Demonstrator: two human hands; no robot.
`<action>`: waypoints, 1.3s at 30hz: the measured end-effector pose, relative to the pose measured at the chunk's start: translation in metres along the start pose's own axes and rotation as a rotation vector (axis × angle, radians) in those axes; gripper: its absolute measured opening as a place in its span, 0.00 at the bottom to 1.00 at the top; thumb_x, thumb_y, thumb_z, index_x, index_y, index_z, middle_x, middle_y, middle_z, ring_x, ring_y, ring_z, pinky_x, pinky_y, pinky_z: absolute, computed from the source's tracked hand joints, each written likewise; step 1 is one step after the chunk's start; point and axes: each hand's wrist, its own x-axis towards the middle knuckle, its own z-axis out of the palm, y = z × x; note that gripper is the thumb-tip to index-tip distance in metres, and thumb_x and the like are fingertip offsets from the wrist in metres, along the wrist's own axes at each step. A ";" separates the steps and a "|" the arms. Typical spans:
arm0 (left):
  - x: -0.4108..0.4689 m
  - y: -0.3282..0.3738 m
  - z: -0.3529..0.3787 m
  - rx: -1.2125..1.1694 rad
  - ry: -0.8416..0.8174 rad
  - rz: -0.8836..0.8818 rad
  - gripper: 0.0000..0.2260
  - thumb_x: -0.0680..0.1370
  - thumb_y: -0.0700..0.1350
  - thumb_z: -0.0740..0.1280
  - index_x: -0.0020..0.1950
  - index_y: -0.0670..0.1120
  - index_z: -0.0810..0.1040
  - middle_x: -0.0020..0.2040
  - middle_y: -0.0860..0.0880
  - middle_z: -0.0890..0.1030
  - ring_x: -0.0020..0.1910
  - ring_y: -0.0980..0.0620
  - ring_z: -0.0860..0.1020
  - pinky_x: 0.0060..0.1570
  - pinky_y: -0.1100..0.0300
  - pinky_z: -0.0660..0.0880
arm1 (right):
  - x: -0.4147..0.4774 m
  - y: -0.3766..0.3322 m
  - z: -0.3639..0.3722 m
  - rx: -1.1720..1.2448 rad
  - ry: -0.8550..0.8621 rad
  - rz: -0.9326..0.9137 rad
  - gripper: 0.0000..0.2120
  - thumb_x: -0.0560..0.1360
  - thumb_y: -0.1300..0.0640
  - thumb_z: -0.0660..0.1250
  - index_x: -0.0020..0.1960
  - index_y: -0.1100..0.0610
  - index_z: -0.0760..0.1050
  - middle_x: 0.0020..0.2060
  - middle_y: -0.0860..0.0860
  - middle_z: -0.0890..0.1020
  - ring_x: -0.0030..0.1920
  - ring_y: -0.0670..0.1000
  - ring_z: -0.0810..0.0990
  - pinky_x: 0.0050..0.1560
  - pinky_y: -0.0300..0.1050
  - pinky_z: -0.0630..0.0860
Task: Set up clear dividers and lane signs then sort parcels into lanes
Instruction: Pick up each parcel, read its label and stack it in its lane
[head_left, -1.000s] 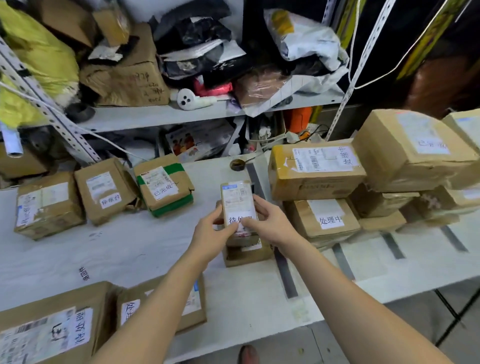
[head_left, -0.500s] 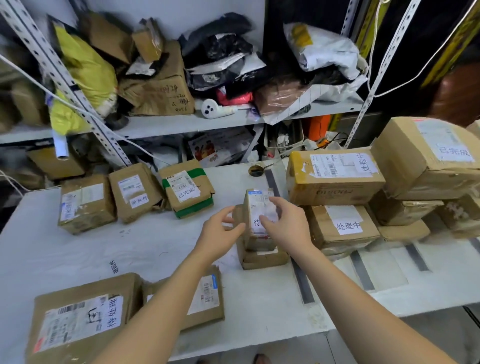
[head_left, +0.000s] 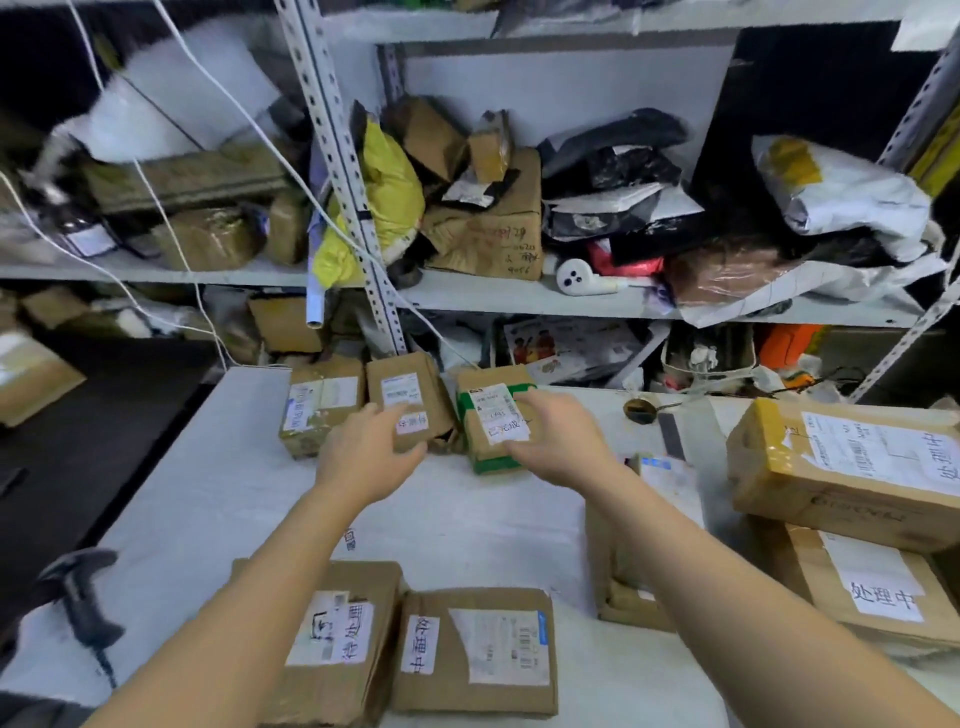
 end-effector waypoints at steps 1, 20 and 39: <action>0.008 -0.020 -0.006 0.029 -0.003 -0.020 0.28 0.78 0.64 0.65 0.75 0.55 0.69 0.65 0.50 0.76 0.62 0.45 0.76 0.51 0.51 0.76 | 0.013 -0.014 0.006 -0.027 -0.006 -0.025 0.31 0.74 0.42 0.70 0.75 0.48 0.69 0.71 0.47 0.76 0.70 0.55 0.72 0.67 0.54 0.72; 0.170 -0.299 0.042 0.219 -0.152 -0.103 0.28 0.80 0.64 0.58 0.75 0.50 0.68 0.64 0.47 0.77 0.62 0.44 0.76 0.55 0.51 0.72 | 0.211 -0.176 0.201 0.004 -0.321 0.159 0.26 0.75 0.42 0.70 0.68 0.54 0.74 0.59 0.53 0.82 0.57 0.56 0.80 0.54 0.52 0.80; 0.166 -0.287 0.074 -0.688 -0.100 -0.286 0.20 0.79 0.50 0.70 0.71 0.55 0.75 0.59 0.54 0.82 0.55 0.54 0.78 0.49 0.57 0.76 | 0.210 -0.185 0.232 0.546 -0.240 0.244 0.23 0.72 0.54 0.78 0.64 0.45 0.77 0.46 0.33 0.81 0.48 0.36 0.80 0.43 0.33 0.79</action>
